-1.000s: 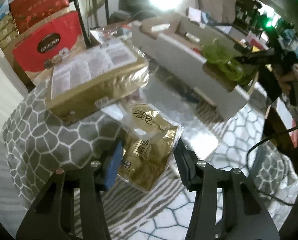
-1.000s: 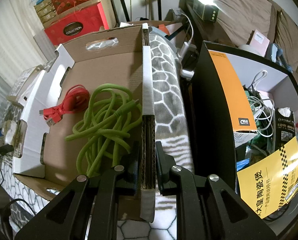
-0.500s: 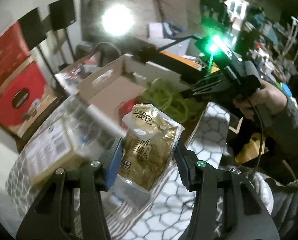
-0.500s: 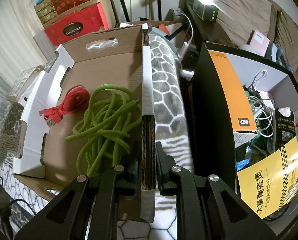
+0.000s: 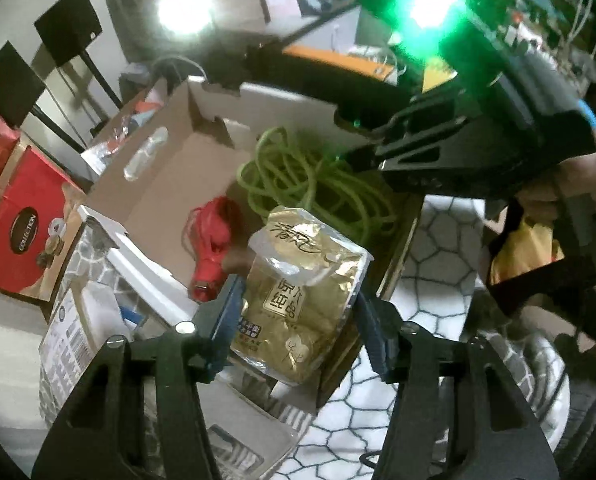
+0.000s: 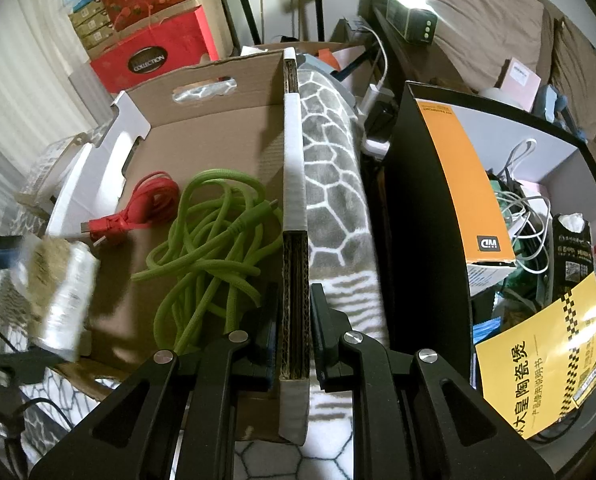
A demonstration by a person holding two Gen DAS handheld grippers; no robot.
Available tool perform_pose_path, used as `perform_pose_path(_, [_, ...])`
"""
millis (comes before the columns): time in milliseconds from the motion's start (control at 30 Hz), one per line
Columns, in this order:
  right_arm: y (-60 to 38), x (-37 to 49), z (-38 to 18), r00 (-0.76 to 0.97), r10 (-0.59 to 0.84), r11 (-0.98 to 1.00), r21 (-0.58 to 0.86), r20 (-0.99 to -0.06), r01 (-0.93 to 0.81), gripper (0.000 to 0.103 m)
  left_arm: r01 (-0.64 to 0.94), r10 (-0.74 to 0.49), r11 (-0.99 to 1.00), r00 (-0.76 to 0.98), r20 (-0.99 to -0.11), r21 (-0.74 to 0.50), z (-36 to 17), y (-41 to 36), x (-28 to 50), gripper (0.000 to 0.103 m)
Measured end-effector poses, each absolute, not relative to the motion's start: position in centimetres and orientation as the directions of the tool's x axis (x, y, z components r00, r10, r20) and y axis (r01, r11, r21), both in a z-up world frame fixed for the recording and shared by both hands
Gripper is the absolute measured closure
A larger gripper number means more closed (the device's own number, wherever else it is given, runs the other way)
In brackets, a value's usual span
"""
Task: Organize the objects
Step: 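Carry the gold pouch with the left gripper into the box and release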
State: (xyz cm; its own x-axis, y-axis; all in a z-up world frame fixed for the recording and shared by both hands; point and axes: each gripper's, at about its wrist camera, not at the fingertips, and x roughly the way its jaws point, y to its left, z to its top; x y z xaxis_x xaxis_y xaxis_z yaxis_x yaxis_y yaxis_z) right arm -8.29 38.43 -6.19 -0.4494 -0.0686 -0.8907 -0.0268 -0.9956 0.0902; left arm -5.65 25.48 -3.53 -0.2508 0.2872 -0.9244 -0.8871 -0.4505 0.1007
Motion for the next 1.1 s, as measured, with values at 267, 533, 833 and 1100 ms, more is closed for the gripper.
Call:
perform_pose_path(267, [38.5, -8.3, -6.2, -0.45, -0.069, -0.996, 0.09, -0.891, -0.026, 0.088, -0.877, 0.297, -0.48, -0.196, -0.935, 0.031, -3.8, 25.2, -6.9, 0.034])
perform_pose_path(533, [38.4, -8.3, -6.2, -0.449, -0.067, -0.996, 0.088, -0.891, -0.026, 0.088, -0.849, 0.354, -0.528, -0.21, -0.911, -0.009, -2.0, 24.5, -8.6, 0.033])
perform_pose_path(833, [38.5, -8.2, -6.2, -0.448, -0.067, -0.996, 0.088, -0.892, -0.027, 0.088, -0.825, 0.244, -0.557, -0.276, -0.93, 0.099, -2.8, 26.5, -11.8, 0.052])
perform_pose_path(1100, [38.4, -8.3, -6.2, -0.448, -0.067, -0.996, 0.088, -0.892, -0.026, 0.088, -0.841, 0.167, -0.53, -0.232, -0.958, 0.111, -5.6, 28.3, -13.6, 0.053])
